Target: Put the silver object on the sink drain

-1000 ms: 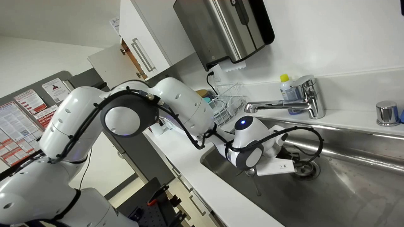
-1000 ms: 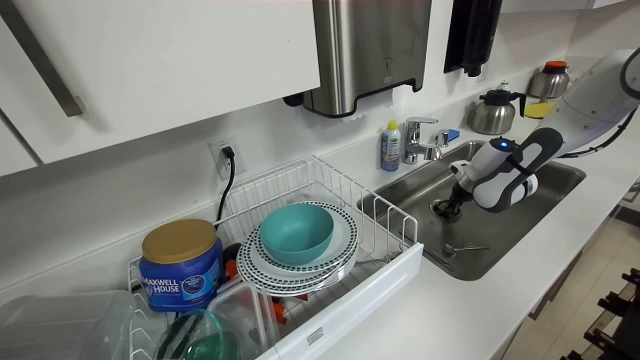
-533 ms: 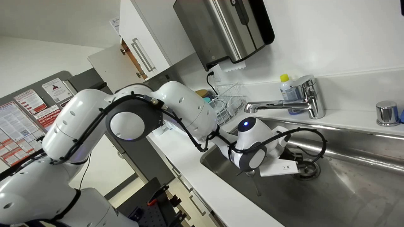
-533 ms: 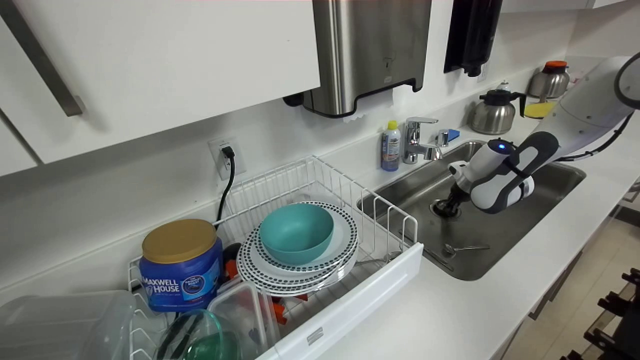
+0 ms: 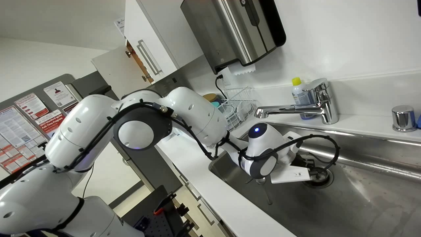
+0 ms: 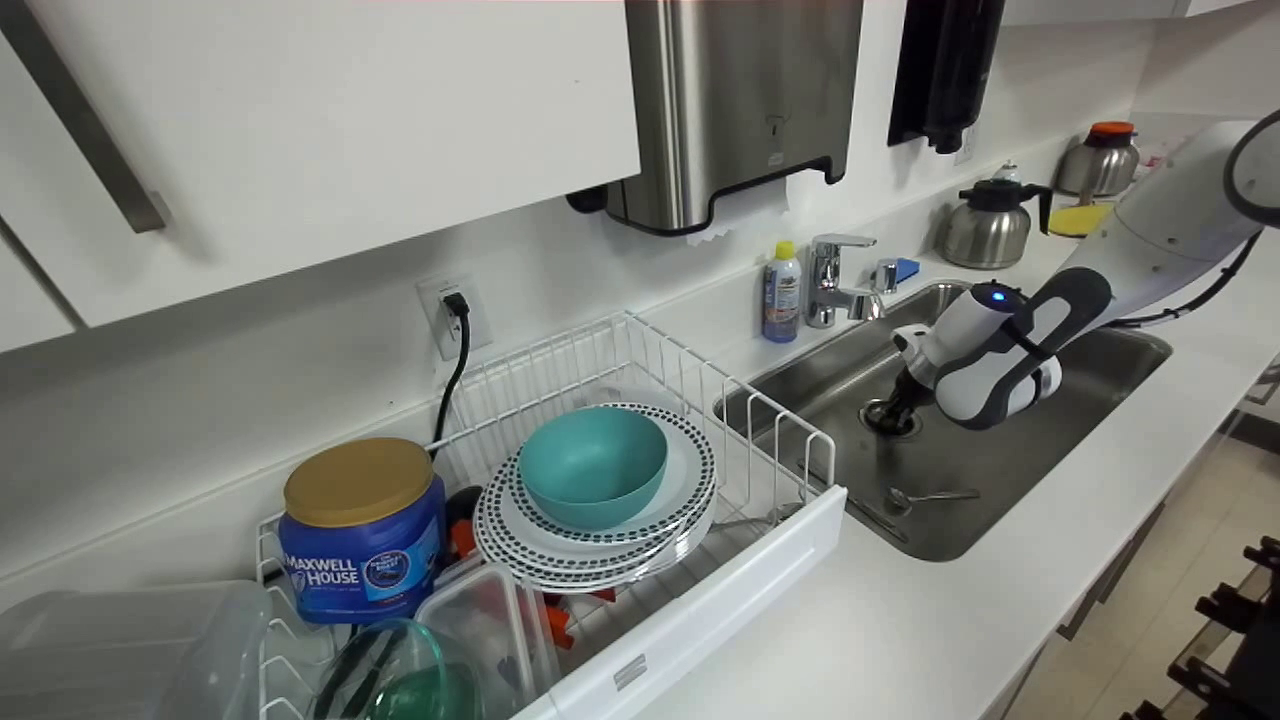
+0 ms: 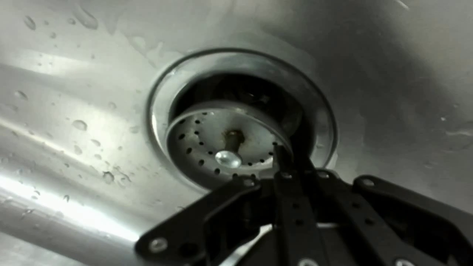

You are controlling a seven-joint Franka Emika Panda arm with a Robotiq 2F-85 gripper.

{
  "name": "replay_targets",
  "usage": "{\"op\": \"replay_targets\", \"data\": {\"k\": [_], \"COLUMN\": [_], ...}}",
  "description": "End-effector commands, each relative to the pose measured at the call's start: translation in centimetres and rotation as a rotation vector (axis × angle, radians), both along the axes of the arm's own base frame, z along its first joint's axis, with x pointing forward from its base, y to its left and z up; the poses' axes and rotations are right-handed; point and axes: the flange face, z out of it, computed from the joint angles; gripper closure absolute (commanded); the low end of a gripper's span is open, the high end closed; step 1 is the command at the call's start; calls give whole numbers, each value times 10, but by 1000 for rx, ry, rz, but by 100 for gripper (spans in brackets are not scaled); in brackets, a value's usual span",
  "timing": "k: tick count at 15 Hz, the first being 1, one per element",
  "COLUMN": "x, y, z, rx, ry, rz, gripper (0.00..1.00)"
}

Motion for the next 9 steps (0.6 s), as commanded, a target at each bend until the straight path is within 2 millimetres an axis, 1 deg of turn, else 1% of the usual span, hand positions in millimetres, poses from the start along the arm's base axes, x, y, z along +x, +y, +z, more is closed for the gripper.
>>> {"op": "replay_targets", "data": {"k": [1, 2, 3, 4, 6, 8, 9], "x": [4, 3, 3, 3, 2, 2, 2], "y": [1, 2, 2, 3, 5, 4, 3], "z": [0, -1, -2, -2, 1, 8, 12], "rx": [13, 14, 15, 17, 24, 27, 32], "ry": [-19, -15, -10, -8, -10, -21, -27], "rz": [-9, -8, -7, -7, -6, -10, -14], "gripper": [99, 99, 93, 69, 66, 54, 45]}}
